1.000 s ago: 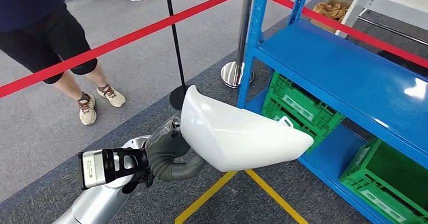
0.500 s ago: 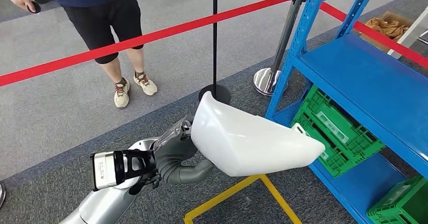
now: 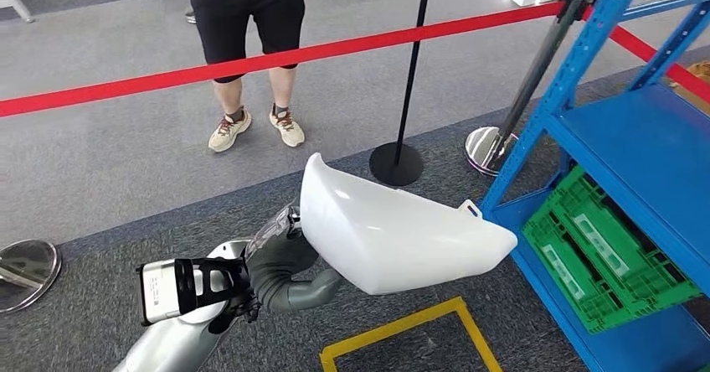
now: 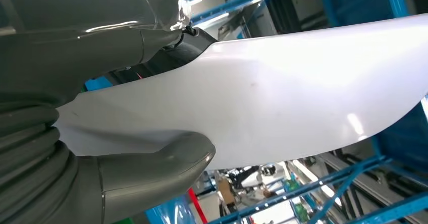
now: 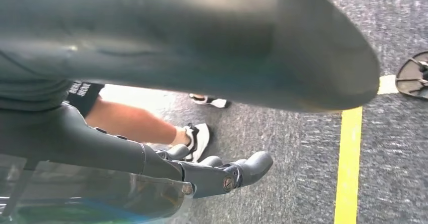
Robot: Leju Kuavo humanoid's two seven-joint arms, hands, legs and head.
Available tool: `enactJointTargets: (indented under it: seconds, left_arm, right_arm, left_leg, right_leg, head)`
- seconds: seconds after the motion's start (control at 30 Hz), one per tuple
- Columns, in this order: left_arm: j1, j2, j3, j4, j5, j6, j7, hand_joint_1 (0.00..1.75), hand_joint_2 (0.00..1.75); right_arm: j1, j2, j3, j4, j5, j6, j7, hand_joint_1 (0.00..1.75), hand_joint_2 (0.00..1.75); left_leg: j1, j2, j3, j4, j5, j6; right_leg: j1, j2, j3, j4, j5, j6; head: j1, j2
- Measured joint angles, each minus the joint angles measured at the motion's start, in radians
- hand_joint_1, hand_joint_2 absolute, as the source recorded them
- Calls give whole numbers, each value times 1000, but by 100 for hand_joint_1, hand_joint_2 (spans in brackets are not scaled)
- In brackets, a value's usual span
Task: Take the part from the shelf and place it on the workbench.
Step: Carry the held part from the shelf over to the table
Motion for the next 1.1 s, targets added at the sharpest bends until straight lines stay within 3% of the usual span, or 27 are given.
enactJointTargets:
  seconds: [0.03,0.1,0.13,0.2,0.23,0.27,0.3,0.37,0.43,0.47,0.53,0.6,0.67,0.73,0.77,0.8,0.83,0.87,0.93,0.97,1.03,1.1]
  left_arm:
    - [3,1,2,-1,0,0,-2,175,175]
    - [11,1,7,-2,0,0,-12,175,175]
    - [16,1,8,-1,-1,0,-19,175,175]
    - [32,2,10,1,-8,1,-35,175,175]
    - [42,2,10,2,-13,1,-41,175,175]
    - [49,3,11,2,-17,2,-45,175,175]
    - [54,4,12,2,-19,4,-48,175,175]
    - [59,4,14,1,-24,11,-54,175,175]
    - [67,3,17,-3,-28,16,-58,175,175]
    - [73,3,18,-6,-29,17,-59,175,175]
    - [83,3,22,-13,-29,17,-59,175,175]
    - [87,4,27,-20,-27,16,-58,175,175]
    - [91,5,32,-23,-22,16,-58,175,175]
    - [100,7,39,-23,-17,16,-57,175,175]
    - [104,9,41,-23,-16,16,-57,175,175]
    - [107,11,44,-23,-16,16,-57,175,175]
    - [108,12,46,-23,-15,15,-57,175,175]
    - [108,12,47,-23,-13,14,-59,175,175]
    - [108,12,51,-23,-8,7,-68,175,175]
    - [108,12,52,-23,-4,2,-74,175,175]
    - [107,12,55,-25,4,-9,-83,175,175]
    - [104,5,57,-31,14,-18,-74,175,175]
  right_arm:
    - [-1,-1,1,0,2,-1,2,0,0]
    - [-1,-8,2,0,8,-5,12,0,0]
    - [2,-15,2,-1,12,-6,20,0,0]
    - [12,-39,2,-1,22,-10,39,0,0]
    - [18,-54,2,-1,27,-11,48,0,0]
    - [21,-68,2,-2,30,-14,54,0,0]
    - [23,-83,2,-4,32,-15,56,0,0]
    - [24,-108,3,-7,32,-17,53,0,0]
    - [23,-125,4,-9,34,-18,40,0,0]
    - [22,-130,6,-10,37,-20,33,0,0]
    - [18,-135,12,-12,42,-23,24,0,0]
    - [15,-135,17,-13,47,-28,15,0,0]
    - [14,-134,19,-13,52,-31,7,0,0]
    - [14,-132,21,-13,53,-32,4,0,0]
    - [13,-131,22,-13,54,-33,3,0,0]
    - [12,-130,24,-13,54,-33,3,0,0]
    - [11,-128,25,-13,54,-33,2,0,0]
    - [10,-127,27,-13,56,-33,0,0,0]
    - [8,-125,31,-13,62,-35,-5,0,0]
    - [6,-124,34,-13,65,-38,-8,0,0]
    - [0,-121,38,-14,66,-47,-18,0,0]
    - [-5,-118,40,-14,62,-55,-28,0,0]
  left_leg:
    - [1,-12,0,-3,3,7]
    - [5,-36,3,-9,10,20]
    - [7,-47,4,-10,12,25]
    - [5,-76,2,-10,13,31]
    - [3,-92,2,-9,13,32]
    - [3,-107,3,-8,13,32]
    - [3,-122,4,-7,13,32]
    - [2,-148,4,-2,12,28]
    - [3,-170,-2,1,12,19]
    - [4,-180,-5,1,13,12]
    - [8,-193,-9,0,15,1]
    - [7,-153,-32,42,-13,-9]
    - [7,-93,-93,162,-76,-16]
    - [11,-72,-153,280,-116,-22]
    - [13,-69,-160,293,-110,-23]
    - [14,-64,-143,260,-87,-23]
    - [15,-53,-107,193,-54,-22]
    - [13,-27,-65,116,-29,-21]
    - [8,5,-6,15,-4,-12]
    - [4,8,2,0,-4,-6]
    - [4,-18,2,-3,1,6]
    - [8,-41,4,-8,6,19]
  right_leg:
    - [-2,4,2,2,-4,6]
    - [-6,52,-15,49,-39,15]
    - [-7,86,-41,106,-70,17]
    - [-6,120,-110,246,-127,17]
    - [-6,125,-133,288,-134,16]
    - [-6,128,-139,289,-121,15]
    - [-7,133,-123,246,-88,13]
    - [-11,169,-61,99,-18,11]
    - [-12,200,-22,12,7,9]
    - [-11,201,-18,4,3,7]
    - [-8,178,-13,-1,9,-3]
    - [-9,153,-9,-7,13,-15]
    - [-8,127,-8,-9,13,-21]
    - [-7,98,-9,-9,12,-23]
    - [-7,84,-9,-9,10,-22]
    - [-7,71,-7,-9,9,-21]
    - [-7,59,-5,-9,7,-19]
    - [-6,48,-1,-8,4,-15]
    - [-1,30,5,-8,-3,-6]
    - [0,20,8,-9,-5,-1]
    - [-2,6,13,-11,-8,9]
    - [-6,46,2,23,-34,18]
  head:
    - [0,0]
    - [6,0]
    - [9,0]
    - [13,0]
    - [14,0]
    - [14,0]
    - [14,0]
    - [15,0]
    - [14,0]
    - [14,0]
    - [14,0]
    - [10,0]
    - [6,0]
    - [6,0]
    - [6,0]
    - [6,0]
    - [6,0]
    - [6,0]
    - [7,0]
    - [8,0]
    - [8,0]
    - [10,0]
